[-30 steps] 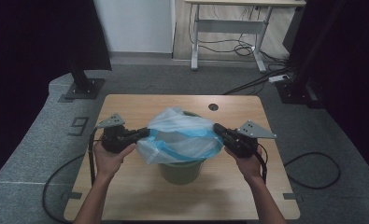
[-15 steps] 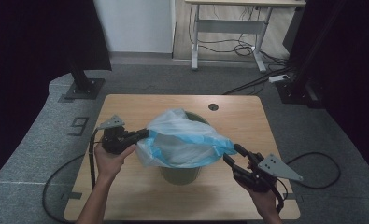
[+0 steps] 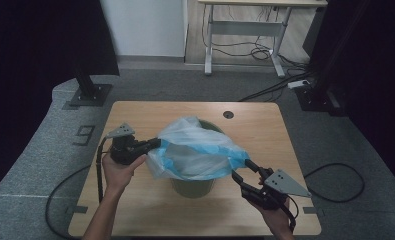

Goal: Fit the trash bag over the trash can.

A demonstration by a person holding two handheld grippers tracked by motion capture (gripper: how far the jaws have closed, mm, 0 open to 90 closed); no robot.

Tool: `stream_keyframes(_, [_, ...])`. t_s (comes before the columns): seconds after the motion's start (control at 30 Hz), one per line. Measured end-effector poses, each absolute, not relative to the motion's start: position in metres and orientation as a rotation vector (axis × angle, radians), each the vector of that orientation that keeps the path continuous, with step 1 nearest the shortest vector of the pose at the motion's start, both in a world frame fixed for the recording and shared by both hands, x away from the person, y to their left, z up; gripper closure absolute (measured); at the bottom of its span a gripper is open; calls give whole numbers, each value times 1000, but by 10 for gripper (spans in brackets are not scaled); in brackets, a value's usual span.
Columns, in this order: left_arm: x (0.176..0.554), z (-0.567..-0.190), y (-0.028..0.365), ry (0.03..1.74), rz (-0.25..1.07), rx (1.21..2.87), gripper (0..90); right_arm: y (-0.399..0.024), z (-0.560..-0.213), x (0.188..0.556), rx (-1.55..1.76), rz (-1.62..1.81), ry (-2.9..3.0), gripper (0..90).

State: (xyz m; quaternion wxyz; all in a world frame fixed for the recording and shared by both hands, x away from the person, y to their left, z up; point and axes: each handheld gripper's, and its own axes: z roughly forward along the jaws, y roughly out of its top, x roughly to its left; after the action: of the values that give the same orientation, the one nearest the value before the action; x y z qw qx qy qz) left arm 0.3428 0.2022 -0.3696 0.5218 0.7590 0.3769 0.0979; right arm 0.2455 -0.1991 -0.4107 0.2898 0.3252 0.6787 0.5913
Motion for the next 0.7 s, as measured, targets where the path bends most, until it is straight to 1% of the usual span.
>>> stream_keyframes(0.17, [342, -369, 201, 899, 232, 1817, 898, -191, -410, 251, 873, 1550, 1822, 407])
stream_keyframes(0.23, [341, -369, 201, 896, 234, 1817, 898, -188, -410, 255, 892, 1538, 1815, 441])
stream_keyframes(0.27, [341, -369, 201, 894, 233, 1819, 898, -186, -410, 259, 912, 1533, 1804, 503])
stream_keyframes(0.33, [340, -369, 202, 893, 231, 1818, 898, -185, -411, 263, 942, 1529, 1798, 550])
stream_keyframes(0.37, [340, -369, 202, 893, 231, 1818, 898, -185, -411, 263, 942, 1529, 1798, 550])
stream_keyframes(0.4, [340, -369, 202, 893, 231, 1818, 898, -184, -412, 264, 976, 1514, 1792, 637])
stream_keyframes(0.43, [340, -369, 202, 893, 231, 1818, 898, -184, -412, 264, 976, 1514, 1792, 637])
stream_keyframes(0.47, [340, -369, 202, 893, 230, 1817, 898, -184, -413, 265, 985, 1515, 1792, 656])
stream_keyframes(0.5, [340, -368, 203, 893, 230, 1817, 898, -183, -413, 266, 991, 1518, 1795, 685])
stream_keyframes(0.53, [339, -368, 203, 891, 229, 1817, 898, -182, -414, 267, 996, 1505, 1793, 744])
stream_keyframes(0.57, [339, -368, 203, 891, 229, 1817, 898, -182, -414, 267, 996, 1505, 1793, 744])
stream_keyframes(0.6, [339, -368, 202, 888, 230, 1819, 898, -181, -413, 267, 995, 1495, 1794, 817])
stream_keyframes(0.63, [339, -368, 202, 888, 230, 1819, 898, -181, -413, 267, 995, 1495, 1794, 817])
stream_keyframes(0.7, [339, -368, 203, 887, 233, 1818, 898, -182, -413, 269, 989, 1494, 1791, 890])
